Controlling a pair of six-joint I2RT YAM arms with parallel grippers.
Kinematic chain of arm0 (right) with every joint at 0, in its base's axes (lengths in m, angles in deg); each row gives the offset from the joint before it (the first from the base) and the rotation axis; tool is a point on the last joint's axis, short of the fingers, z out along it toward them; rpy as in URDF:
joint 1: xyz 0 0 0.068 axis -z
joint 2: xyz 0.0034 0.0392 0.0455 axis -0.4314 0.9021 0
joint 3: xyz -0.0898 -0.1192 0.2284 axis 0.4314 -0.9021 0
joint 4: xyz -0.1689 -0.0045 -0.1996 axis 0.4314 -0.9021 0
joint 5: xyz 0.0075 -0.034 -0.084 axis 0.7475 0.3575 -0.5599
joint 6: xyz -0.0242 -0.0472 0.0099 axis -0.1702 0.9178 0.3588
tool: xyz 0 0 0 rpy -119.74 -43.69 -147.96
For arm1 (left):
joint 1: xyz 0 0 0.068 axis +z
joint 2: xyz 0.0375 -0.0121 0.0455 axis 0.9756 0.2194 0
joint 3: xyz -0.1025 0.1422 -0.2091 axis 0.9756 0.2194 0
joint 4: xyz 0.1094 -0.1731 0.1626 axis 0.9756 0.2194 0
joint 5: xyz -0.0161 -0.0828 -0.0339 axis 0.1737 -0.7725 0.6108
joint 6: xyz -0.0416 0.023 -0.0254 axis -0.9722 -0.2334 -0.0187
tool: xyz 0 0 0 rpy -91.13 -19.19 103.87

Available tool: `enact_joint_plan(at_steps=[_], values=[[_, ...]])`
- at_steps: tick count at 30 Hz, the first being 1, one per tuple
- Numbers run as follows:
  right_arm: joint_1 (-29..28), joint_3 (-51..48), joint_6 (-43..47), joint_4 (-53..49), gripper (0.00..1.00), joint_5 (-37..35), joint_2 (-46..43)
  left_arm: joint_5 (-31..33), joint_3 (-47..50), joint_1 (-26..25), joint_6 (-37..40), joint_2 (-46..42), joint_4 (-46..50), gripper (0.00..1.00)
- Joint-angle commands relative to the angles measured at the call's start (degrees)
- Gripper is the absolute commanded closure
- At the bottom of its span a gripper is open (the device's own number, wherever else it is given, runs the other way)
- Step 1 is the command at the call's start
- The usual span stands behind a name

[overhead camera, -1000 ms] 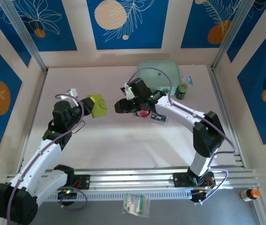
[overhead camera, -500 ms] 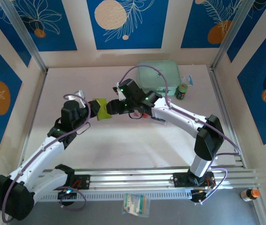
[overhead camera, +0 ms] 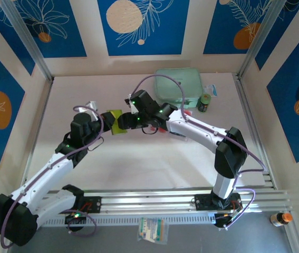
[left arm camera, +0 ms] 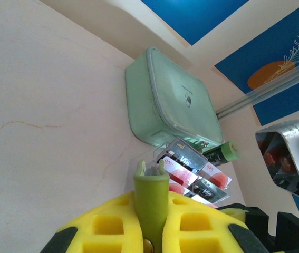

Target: Put the credit cards into the card holder

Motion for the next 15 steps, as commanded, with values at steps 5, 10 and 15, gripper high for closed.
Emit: enact_joint_plan(at_steps=[5,10,15], values=[[-0.61,1.56,-0.53,1.07,0.52,-6.29,2.37,-0.04,-0.83,-1.6,-1.3,0.22,-3.55,1.0],[-1.1,1.16,-0.53,-0.94,0.66,-10.61,3.94,-0.05,-1.11,-1.87,-1.64,0.23,-3.9,1.0],[-1.28,-1.1,-1.74,-1.37,0.78,-12.91,4.9,-0.26,-1.16,-1.97,-2.3,0.35,-4.86,1.0]])
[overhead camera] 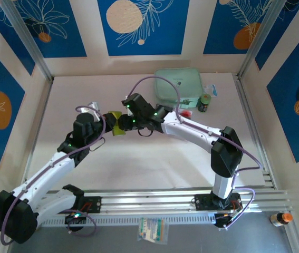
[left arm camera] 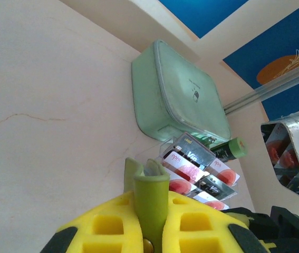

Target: Put the credit cards into the card holder

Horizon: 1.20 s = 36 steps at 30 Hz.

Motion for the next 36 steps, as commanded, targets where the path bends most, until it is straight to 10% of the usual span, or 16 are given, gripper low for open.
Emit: enact_joint_plan(at_steps=[1,6,36], values=[[0.84,-2.08,-1.05,-2.73,0.82,-7.0,2.86,-1.42,-1.2,-0.98,-2.19,-1.09,-5.13,1.0],[1.55,-4.23,-2.26,-3.0,1.0,-8.72,4.23,-2.48,-1.37,-1.07,-3.71,-1.35,-6.47,1.0],[7.54,-8.85,-4.8,1.71,1.0,-0.38,8.08,-0.61,-10.89,-1.07,-10.0,-11.81,-1.31,1.0]])
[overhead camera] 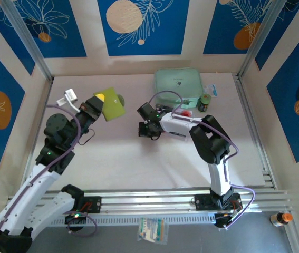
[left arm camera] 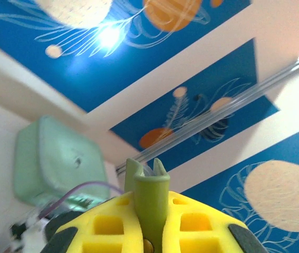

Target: Put the credit cards into the card holder

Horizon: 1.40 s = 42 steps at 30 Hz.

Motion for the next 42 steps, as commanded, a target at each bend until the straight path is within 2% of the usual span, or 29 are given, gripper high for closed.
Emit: enact_joint_plan(at_steps=[1,8,14,15,19,21,23,27,34,42], values=[[-1.65,0.67,-0.08,1.83,1.0,1.96,-4.61,0.07,1.13,-0.44,1.14,0.26,-0.28,1.0],[-1.59,-4.8,-0.9,7.28,1.0,8.07,-16.23,-1.27,8.57,-0.28,1.7,2.06,-7.27,1.0],[3.18,-11.97,-3.04,9.26,1.0,11.87,-27.28,-3.25,15.62,0.05,1.18,5.05,-17.49,1.0],[4.16,-13.13,-3.44,9.94,0.95,12.82,-29.1,-3.87,16.82,0.17,0.76,5.69,-20.05,1.0],[7.03,-16.37,-4.95,14.84,0.54,18.56,-33.44,-6.29,19.0,0.62,-1.86,9.26,-27.87,1.0],[7.72,-16.62,-5.88,17.48,0.44,21.76,-33.68,-7.42,19.05,0.68,-3.04,10.9,-30.87,1.0],[7.92,-16.32,-6.93,20.05,0.39,24.02,-33.25,-7.82,19.04,0.7,-4.6,12.32,-33.14,1.0],[7.74,-14.53,-8.62,23.72,0.35,26.61,-31.36,-7.62,19.09,0.79,-7.43,14.42,-36.12,1.0],[7.9,-12.84,-10.96,28.24,0.35,28.37,-27.87,-6.99,18.7,0.79,-11.32,16.66,-39.08,1.0],[10.17,-16.15,-14.72,34.11,0.4,28.94,-27.48,-5.82,18.72,0.89,-15.67,18.63,-44.15,1.0]])
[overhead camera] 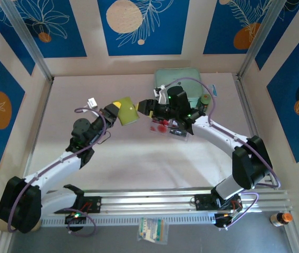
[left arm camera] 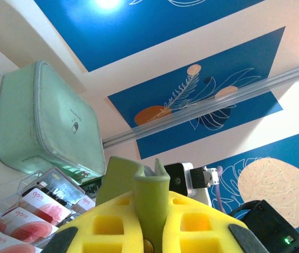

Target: Put the credit cards into the card holder

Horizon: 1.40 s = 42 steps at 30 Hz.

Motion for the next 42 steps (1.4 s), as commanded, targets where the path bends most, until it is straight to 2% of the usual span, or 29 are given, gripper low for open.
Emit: enact_joint_plan(at_steps=[1,8,15,21,27,30,37,42], values=[[1.09,-1.77,-2.16,3.47,0.4,1.04,-0.5,0.36,-0.25,0.35,-2.76,0.21,-6.36,1.0],[3.01,-7.71,-4.02,5.36,0.4,0.15,-5.59,0.37,-0.72,0.31,-3.5,1.19,-7.85,1.0],[2.28,-7.28,-2.03,3.82,0.29,-1.06,-10.59,-0.23,-0.6,0.33,-3.84,2.87,-9.52,1.0],[0.06,-0.68,0.95,0.46,0.25,-0.85,-7.41,-0.86,-1.13,0.33,-3.82,3.57,-9.68,1.0],[-0.67,2.02,1.02,1.7,0.24,-1.31,-1.62,-1.25,-1.84,0.33,-3.5,3.57,-9.01,1.0],[-0.45,0.87,0.62,3.58,0.26,-1.91,-0.45,-1.13,-2.01,0.29,-3.55,3.45,-8.91,1.0],[1.98,-6.3,-2.71,11.15,0.41,-1.67,-2.32,-0.23,-1.75,0.33,-5.92,4.3,-11.78,1.0],[2.75,-8.79,-4.87,13.65,0.48,-0.75,-2.82,0.26,-1.55,0.33,-8.26,6.19,-15.28,1.0]])
